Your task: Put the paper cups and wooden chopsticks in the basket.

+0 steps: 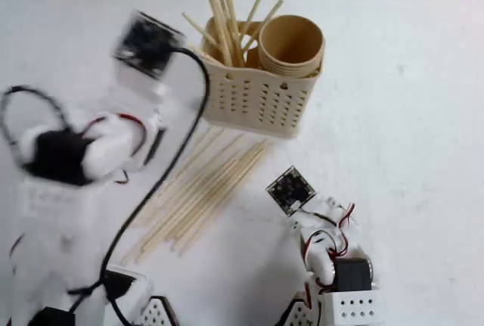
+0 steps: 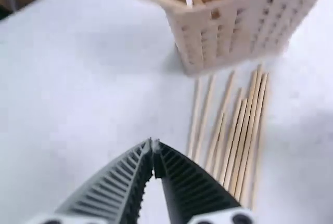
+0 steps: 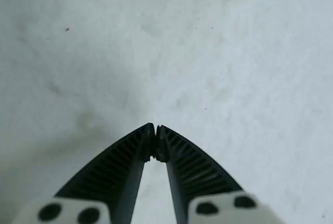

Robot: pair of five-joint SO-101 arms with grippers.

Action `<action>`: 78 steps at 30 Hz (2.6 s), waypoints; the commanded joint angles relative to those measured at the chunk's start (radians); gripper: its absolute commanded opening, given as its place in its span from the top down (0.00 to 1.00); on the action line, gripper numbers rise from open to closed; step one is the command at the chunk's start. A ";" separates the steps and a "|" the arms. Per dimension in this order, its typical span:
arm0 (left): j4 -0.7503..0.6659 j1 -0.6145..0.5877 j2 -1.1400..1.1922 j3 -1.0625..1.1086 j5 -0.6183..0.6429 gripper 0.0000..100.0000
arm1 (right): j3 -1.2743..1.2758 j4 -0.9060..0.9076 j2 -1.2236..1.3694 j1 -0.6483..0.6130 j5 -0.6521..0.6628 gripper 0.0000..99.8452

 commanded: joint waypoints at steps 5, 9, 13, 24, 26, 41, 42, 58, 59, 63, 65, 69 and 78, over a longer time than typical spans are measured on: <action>-0.568 -0.002 -0.008 0.789 -0.117 0.94 | 0.009 0.004 -0.004 -0.008 0.009 0.98; -0.680 -0.008 -0.008 0.887 -0.118 0.84 | 0.009 0.004 -0.004 -0.008 0.009 0.98; -0.733 -0.002 0.054 0.911 -0.120 0.85 | 0.009 0.004 -0.004 -0.008 0.009 0.98; -0.767 -0.012 0.486 0.689 -0.123 0.85 | 0.009 0.004 -0.004 -0.008 0.009 0.98; -0.760 -0.012 0.524 0.654 -0.123 0.85 | 0.009 0.004 -0.004 -0.008 0.009 0.98; -0.654 -0.194 0.668 0.493 -0.264 0.98 | 0.009 0.004 -0.004 -0.008 0.009 0.98; -0.654 -0.216 0.668 0.493 -0.279 0.98 | 0.009 0.004 -0.004 -0.008 0.009 0.98; -0.595 -0.377 0.668 0.480 -0.198 0.97 | 0.009 0.001 -0.004 -0.008 0.009 0.98; -0.598 -0.375 0.668 0.479 -0.164 0.97 | 0.009 0.001 -0.004 -0.008 0.009 0.98; -0.617 -0.341 0.668 0.477 -0.006 0.97 | 0.009 0.001 -0.004 -0.008 0.009 0.98; -0.634 -0.332 0.668 0.477 0.052 0.97 | 0.009 0.001 -0.004 -0.008 0.009 0.98; -0.617 -0.335 0.668 0.427 0.089 0.96 | 0.009 0.002 -0.004 -0.008 0.009 0.98; -0.427 -0.331 0.670 0.206 0.091 0.85 | 0.009 0.002 -0.004 -0.008 0.009 0.98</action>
